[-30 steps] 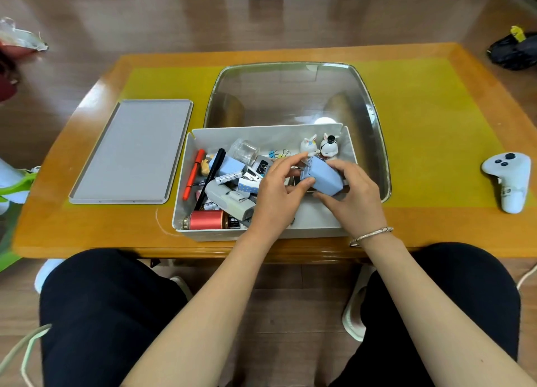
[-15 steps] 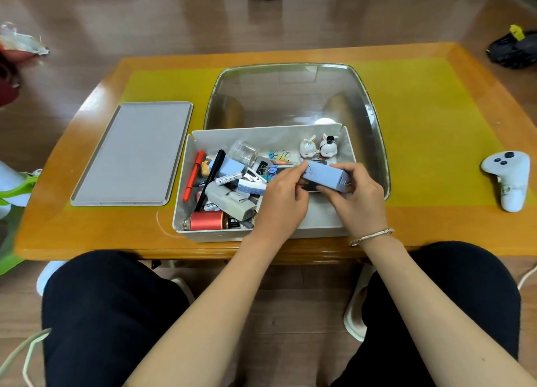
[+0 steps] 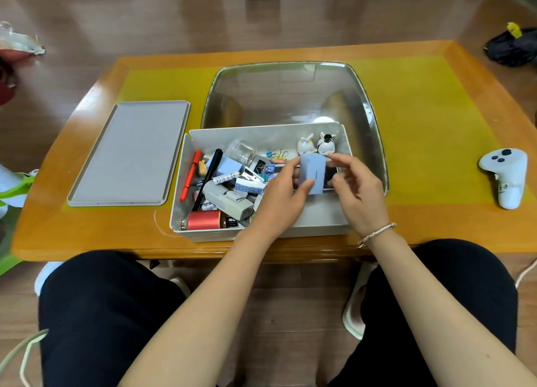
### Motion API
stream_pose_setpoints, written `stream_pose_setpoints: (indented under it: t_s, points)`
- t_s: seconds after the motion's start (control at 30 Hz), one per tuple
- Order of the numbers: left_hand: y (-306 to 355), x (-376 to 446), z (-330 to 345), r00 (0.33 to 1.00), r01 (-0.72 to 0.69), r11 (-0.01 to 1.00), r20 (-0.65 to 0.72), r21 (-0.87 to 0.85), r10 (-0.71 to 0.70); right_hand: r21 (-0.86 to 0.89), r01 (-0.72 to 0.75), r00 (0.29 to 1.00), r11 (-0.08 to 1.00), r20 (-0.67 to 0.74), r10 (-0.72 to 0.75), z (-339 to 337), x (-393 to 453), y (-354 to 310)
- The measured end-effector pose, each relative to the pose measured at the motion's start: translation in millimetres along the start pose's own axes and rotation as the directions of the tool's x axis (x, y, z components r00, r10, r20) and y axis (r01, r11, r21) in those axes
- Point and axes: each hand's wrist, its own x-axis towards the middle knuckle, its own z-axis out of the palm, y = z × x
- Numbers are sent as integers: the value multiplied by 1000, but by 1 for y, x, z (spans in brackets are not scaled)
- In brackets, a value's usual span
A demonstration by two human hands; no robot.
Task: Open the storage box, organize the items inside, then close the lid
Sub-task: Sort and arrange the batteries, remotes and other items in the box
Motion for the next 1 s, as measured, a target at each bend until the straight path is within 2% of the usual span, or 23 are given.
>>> stream_pose_setpoints:
  t_s: [0.13, 0.2, 0.4, 0.47, 0.6, 0.77, 0.87, 0.93, 1.0]
  points:
    - [-2, 0, -3, 997, 79, 991, 28, -105, -76, -241, 137, 976, 961, 200, -89, 5, 1, 2]
    - [-3, -1, -2, 995, 85, 991, 58, -106, -79, -295, 169, 970, 940, 220, -105, 7, 1, 5]
    - [-1, -1, -3, 992, 66, 982, 118, -175, -46, -306, 94, 981, 948, 189, -36, 8, 1, 6]
    - [-4, 0, -4, 992, 36, 988, 128, -149, -17, -287, 64, 982, 956, 189, -9, 6, 2, 4]
    - [-7, 0, -5, 977, -52, 998, 208, 20, 47, -300, 80, 955, 951, 295, 12, 1, 5, 3]
    - [-7, 3, -3, 983, -19, 1000, 184, 23, 15, -305, 77, 920, 949, 388, 50, -5, 6, -1]
    - [-9, 4, -3, 984, 28, 1000, 174, 11, -29, -262, 60, 939, 963, 342, 35, -10, 7, -4]
    - [-10, 5, -3, 981, 29, 996, 190, 86, -45, -289, 47, 980, 956, 199, 11, -13, 7, -2]
    - [-12, 6, -1, 969, -7, 984, 243, 179, -37, -390, 9, 999, 921, 44, 8, -15, 4, 3]
